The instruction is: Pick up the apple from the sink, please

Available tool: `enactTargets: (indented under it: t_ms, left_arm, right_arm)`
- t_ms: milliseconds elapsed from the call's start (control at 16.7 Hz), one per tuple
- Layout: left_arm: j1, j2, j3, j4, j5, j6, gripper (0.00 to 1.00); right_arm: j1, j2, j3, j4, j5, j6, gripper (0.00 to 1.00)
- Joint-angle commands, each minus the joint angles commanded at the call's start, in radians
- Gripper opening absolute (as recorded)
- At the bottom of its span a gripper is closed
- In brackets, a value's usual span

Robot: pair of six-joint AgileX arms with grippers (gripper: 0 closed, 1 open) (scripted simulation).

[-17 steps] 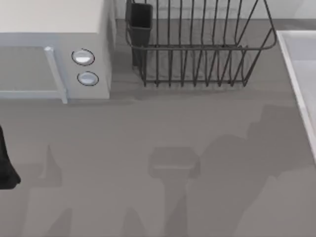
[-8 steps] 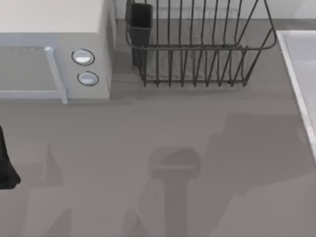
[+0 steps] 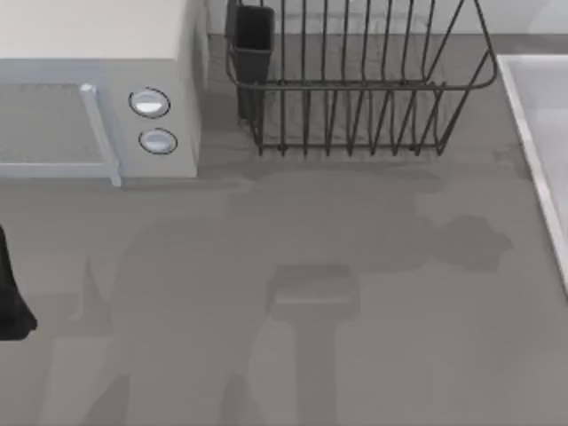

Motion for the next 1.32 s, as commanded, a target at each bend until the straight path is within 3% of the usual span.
enactTargets:
  t_ms: [300,540,1020,1320]
  left_arm:
    - [0.0,0.0,0.0,0.0,0.0,0.0,1.0]
    - [0.0,0.0,0.0,0.0,0.0,0.0,1.0]
    - [0.0,0.0,0.0,0.0,0.0,0.0,1.0]
    - [0.0,0.0,0.0,0.0,0.0,0.0,1.0]
  right_arm:
    - [0.4,0.112,0.146,-0.05,0.008,0.397,0.0]
    - [0.584,0.159,0.214,-0.066,0.012,0.58,0.0]
    - [0.609,0.161,0.206,-0.05,0.011,0.609,0.0]
    - [0.611,0.162,-0.008,0.166,0.012,0.609,0.0]
